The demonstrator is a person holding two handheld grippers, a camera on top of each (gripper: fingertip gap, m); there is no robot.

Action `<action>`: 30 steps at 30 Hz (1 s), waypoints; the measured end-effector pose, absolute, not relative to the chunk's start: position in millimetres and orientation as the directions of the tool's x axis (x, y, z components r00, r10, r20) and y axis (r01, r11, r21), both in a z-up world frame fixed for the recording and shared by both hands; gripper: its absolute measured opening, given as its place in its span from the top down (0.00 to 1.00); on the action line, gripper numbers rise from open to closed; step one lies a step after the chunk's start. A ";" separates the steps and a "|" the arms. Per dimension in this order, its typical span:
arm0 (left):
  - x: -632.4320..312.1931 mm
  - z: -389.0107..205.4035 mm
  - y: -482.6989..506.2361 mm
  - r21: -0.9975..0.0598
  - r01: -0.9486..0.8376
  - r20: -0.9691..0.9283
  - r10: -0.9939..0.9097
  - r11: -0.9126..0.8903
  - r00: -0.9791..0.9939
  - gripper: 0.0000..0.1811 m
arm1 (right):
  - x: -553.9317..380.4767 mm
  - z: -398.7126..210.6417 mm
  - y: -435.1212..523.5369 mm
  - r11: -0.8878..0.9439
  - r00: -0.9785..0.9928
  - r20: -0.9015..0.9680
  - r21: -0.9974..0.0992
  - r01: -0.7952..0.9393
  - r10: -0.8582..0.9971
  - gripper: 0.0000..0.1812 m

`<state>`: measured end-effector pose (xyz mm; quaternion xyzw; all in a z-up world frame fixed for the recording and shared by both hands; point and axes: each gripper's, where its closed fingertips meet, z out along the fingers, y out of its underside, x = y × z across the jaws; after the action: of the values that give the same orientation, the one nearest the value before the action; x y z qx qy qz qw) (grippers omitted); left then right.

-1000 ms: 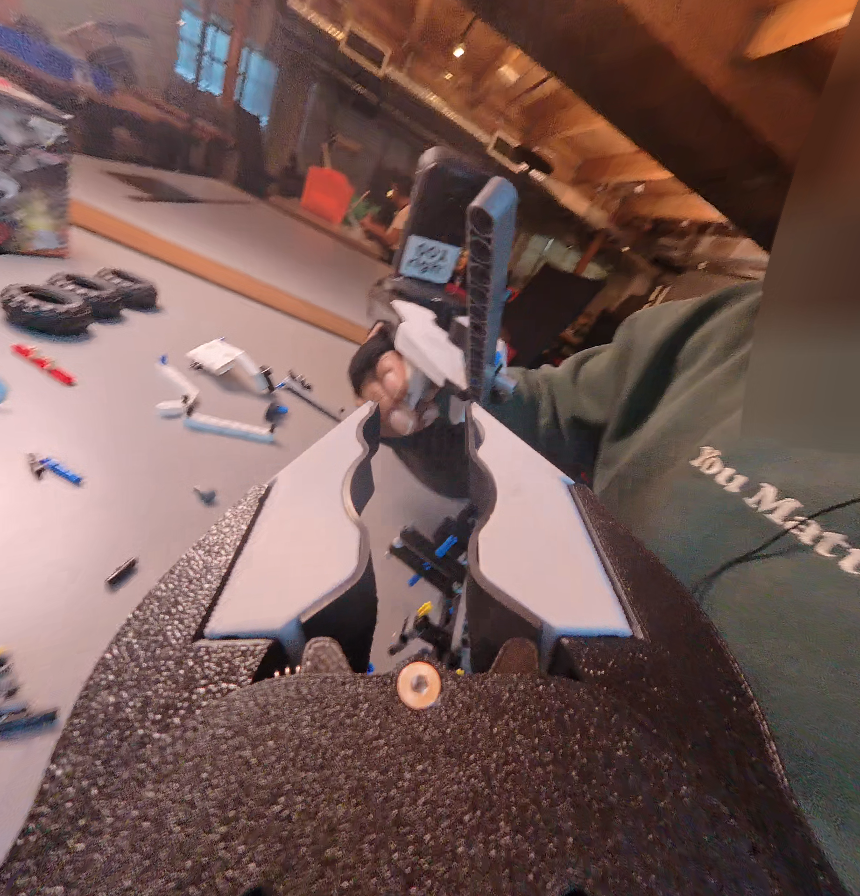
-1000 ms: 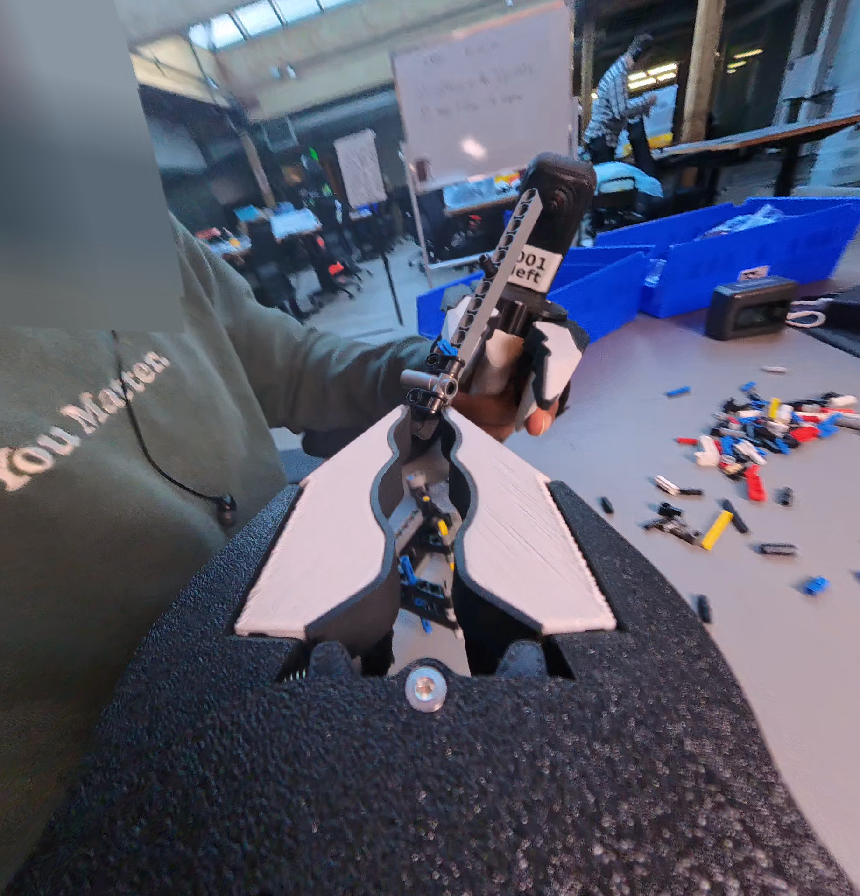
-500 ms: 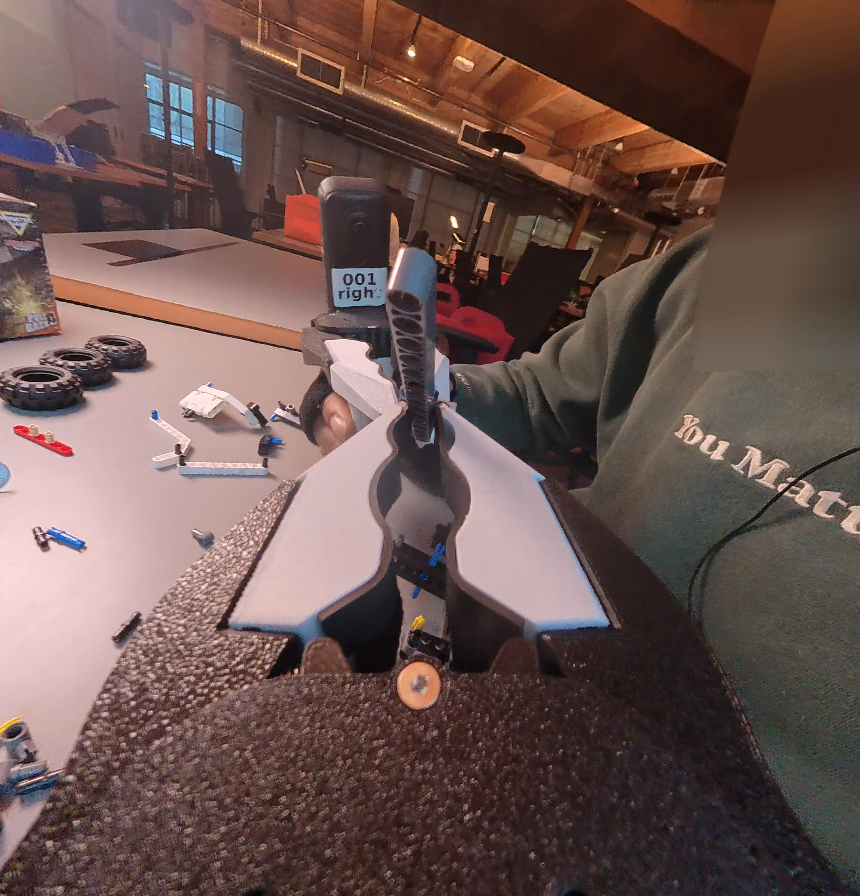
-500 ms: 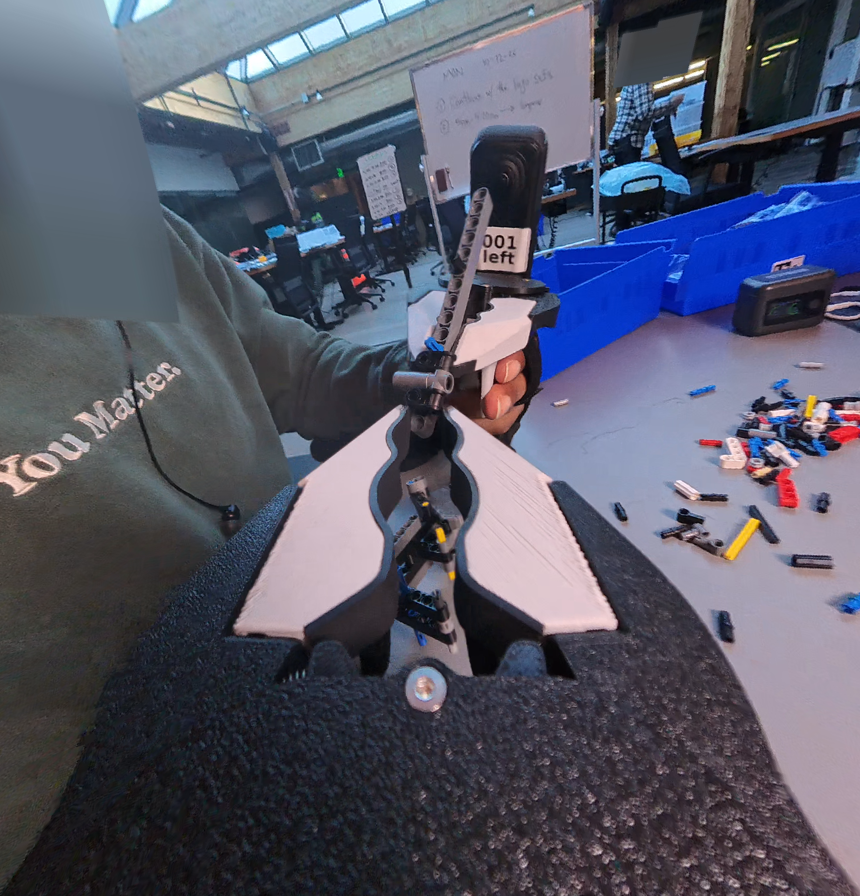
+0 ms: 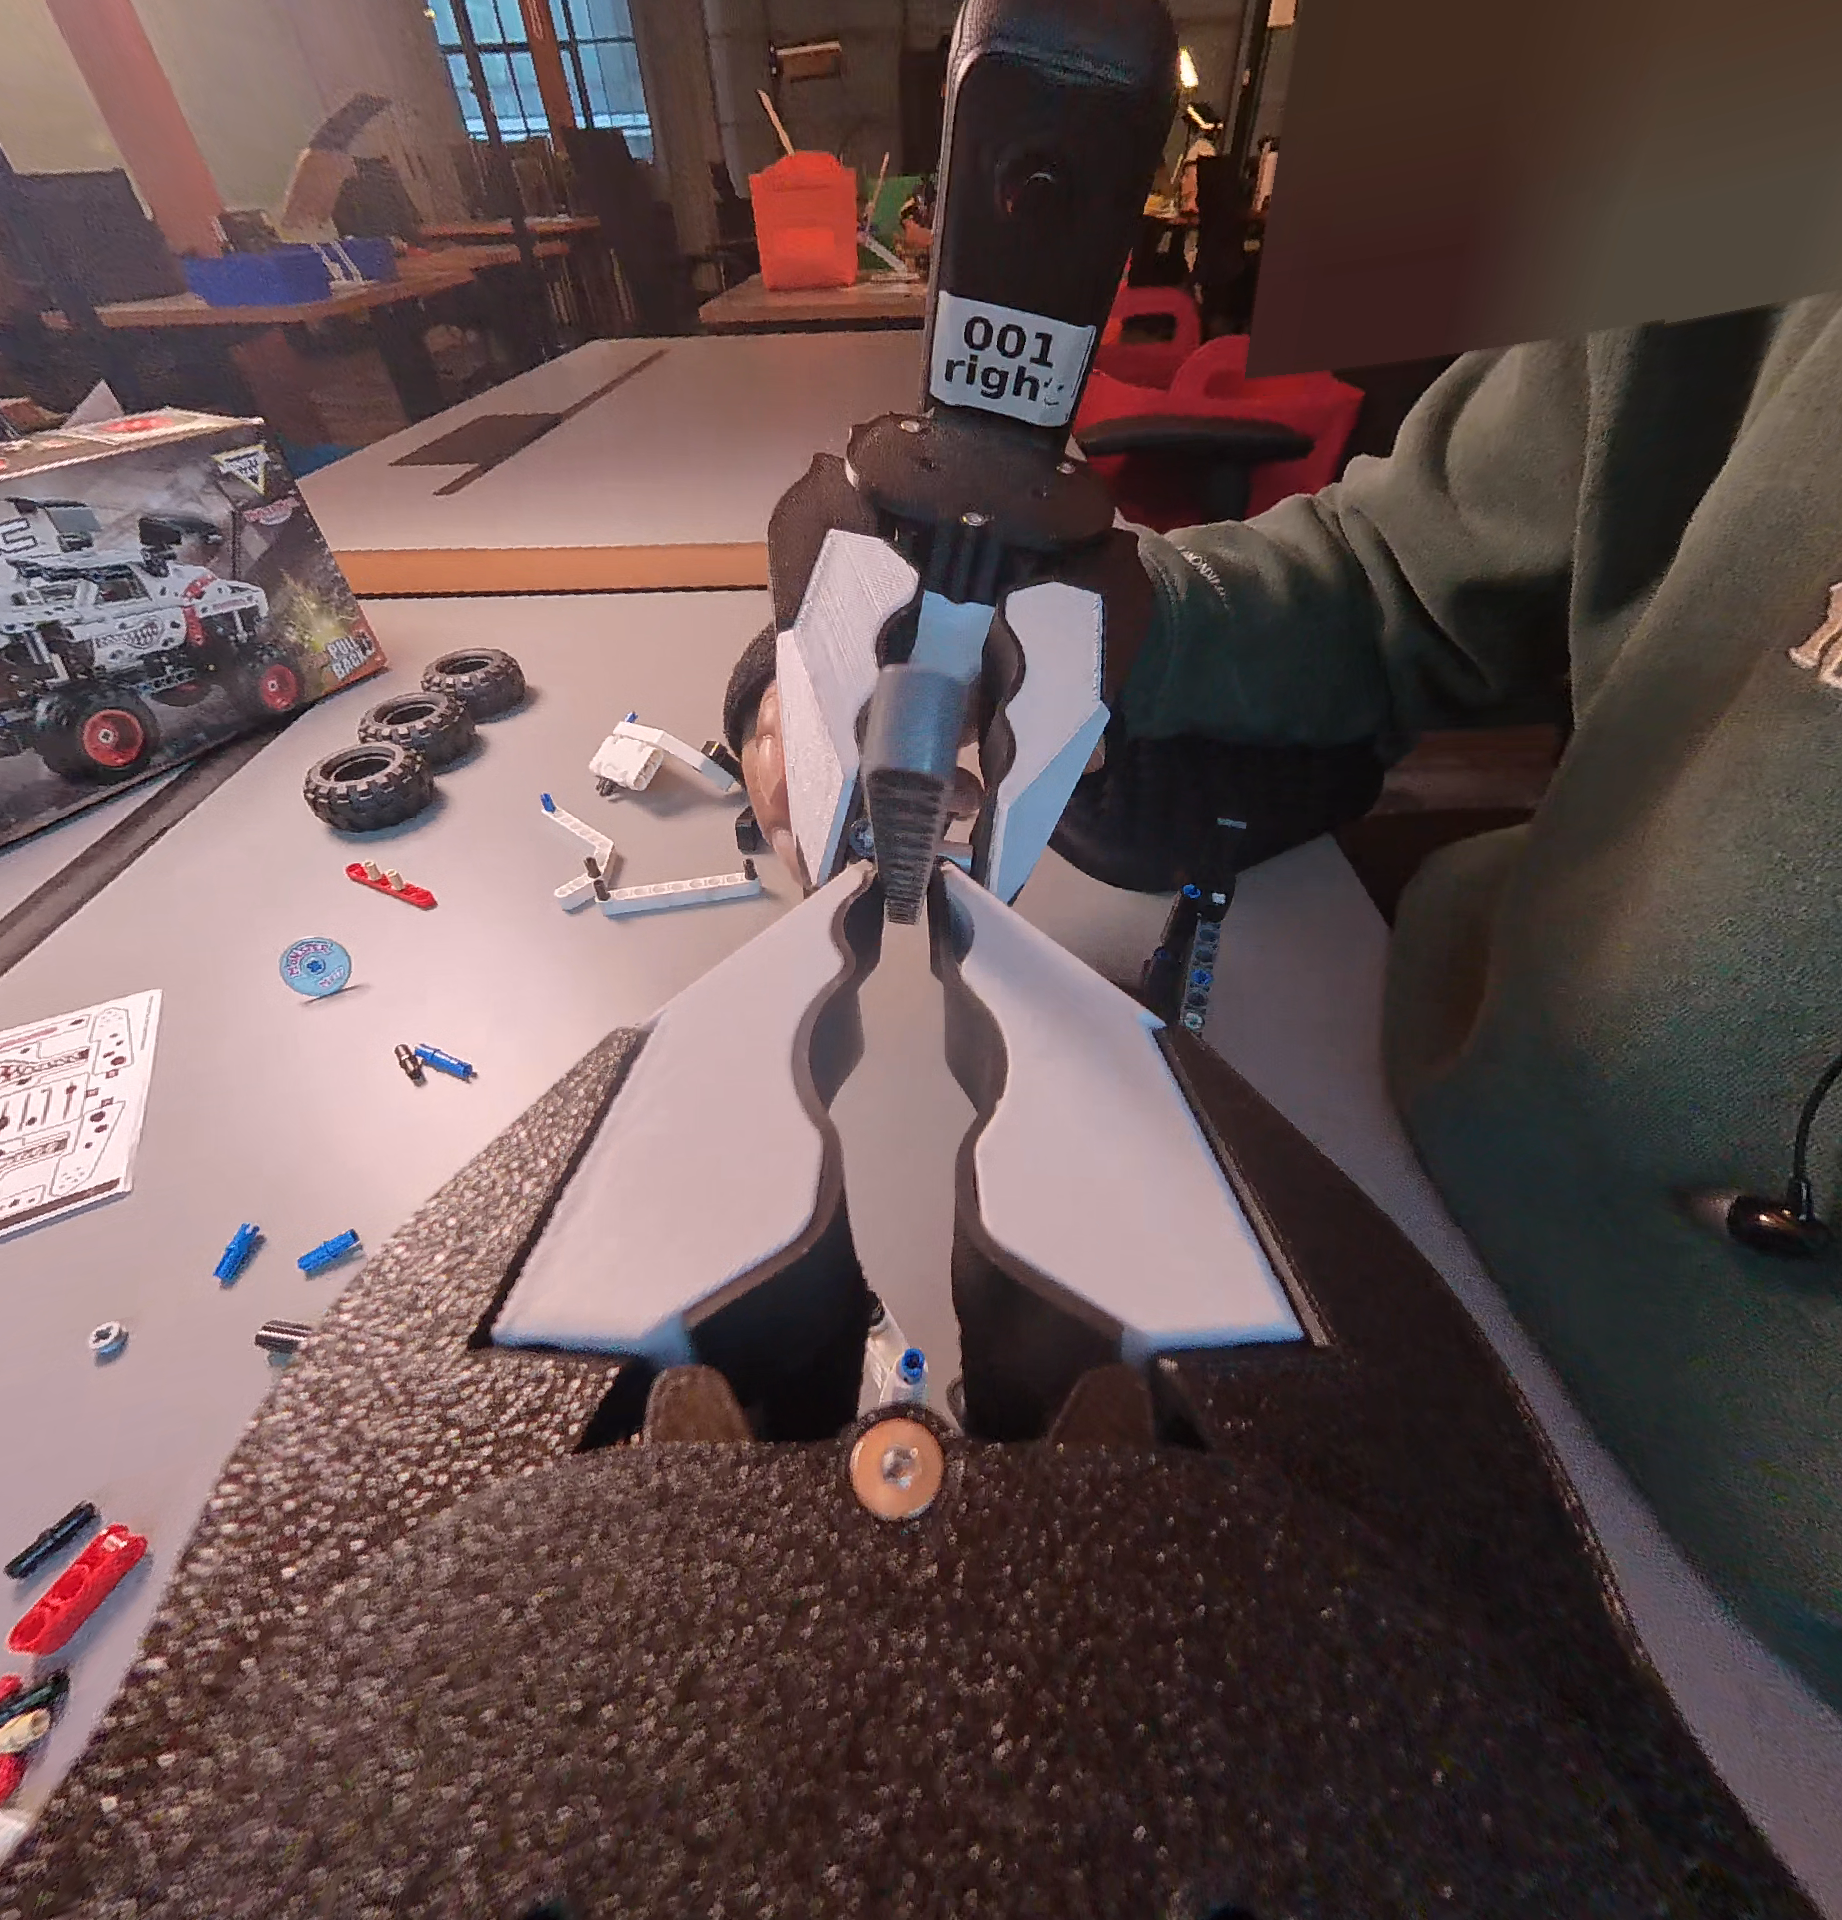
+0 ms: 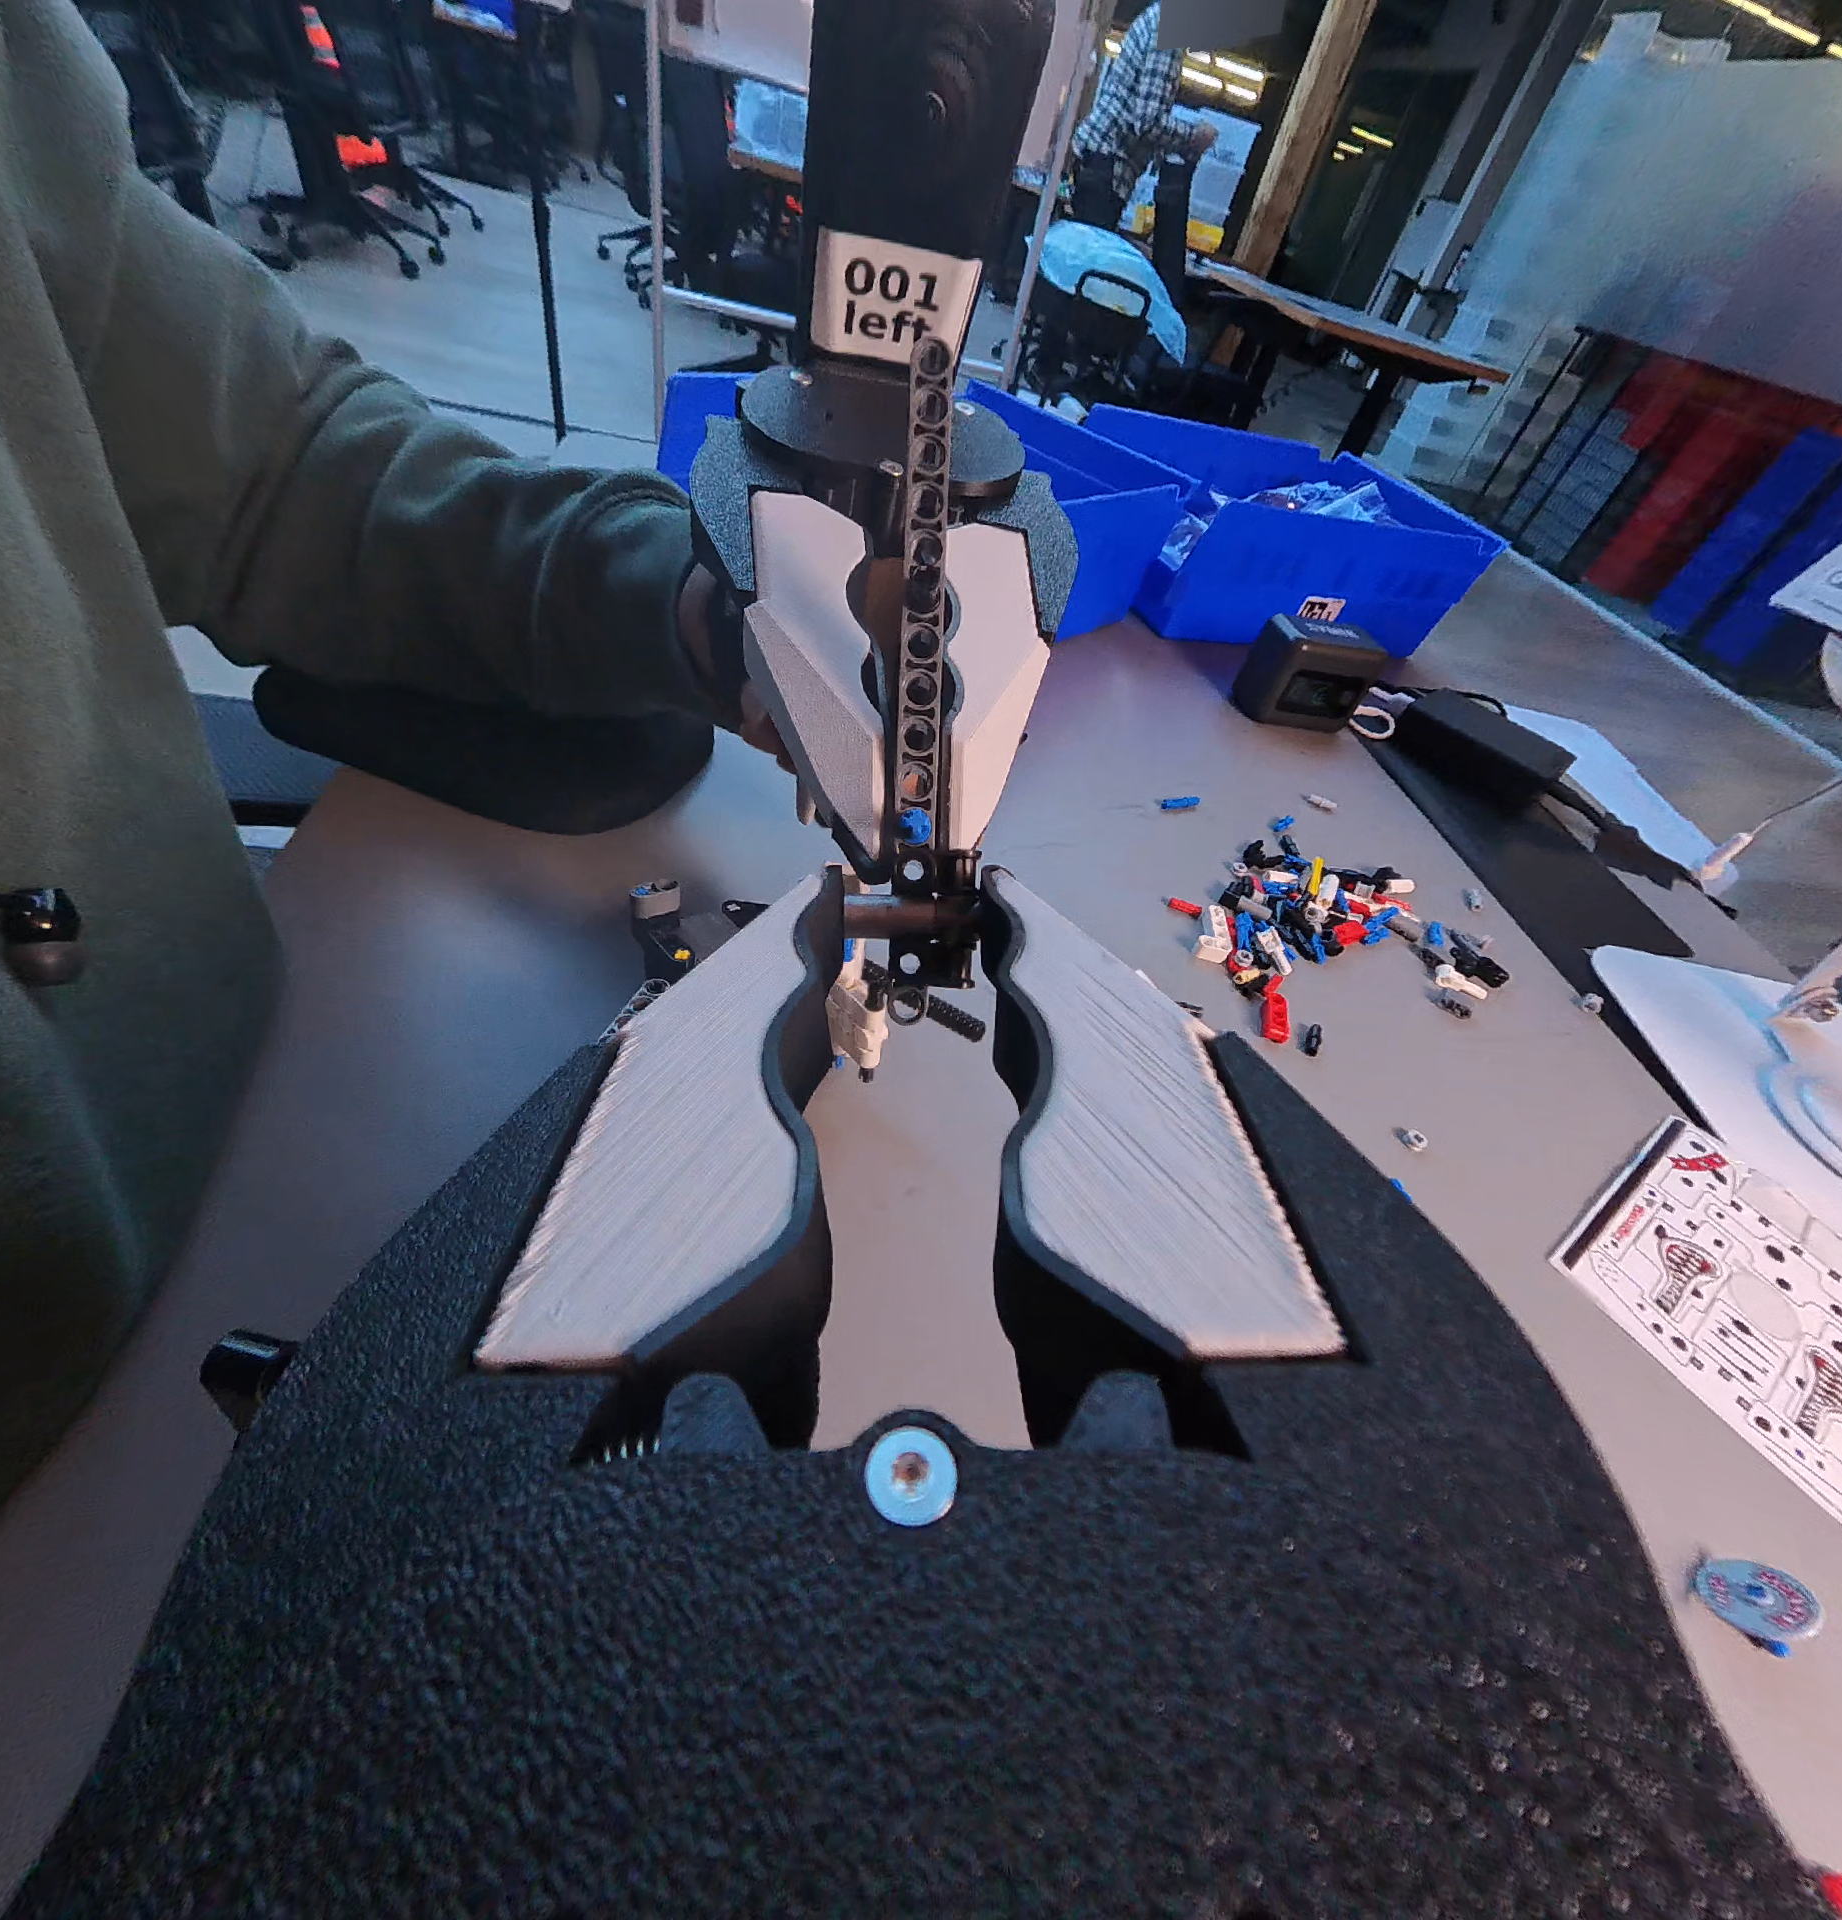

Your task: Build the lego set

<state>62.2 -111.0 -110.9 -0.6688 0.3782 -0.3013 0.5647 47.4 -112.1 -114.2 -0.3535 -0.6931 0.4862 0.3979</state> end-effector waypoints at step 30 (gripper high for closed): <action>52.9 -128.9 -93.9 -0.960 -0.166 0.094 -0.816 -0.227 0.570 0.96 | 62.8 -101.3 -80.2 0.222 -0.388 0.178 -0.972 0.073 0.905 0.86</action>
<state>52.9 -93.9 -128.9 -0.7180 0.3420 -0.3128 0.5193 62.8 -80.2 -101.3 -0.3682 -0.6635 0.5035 0.4131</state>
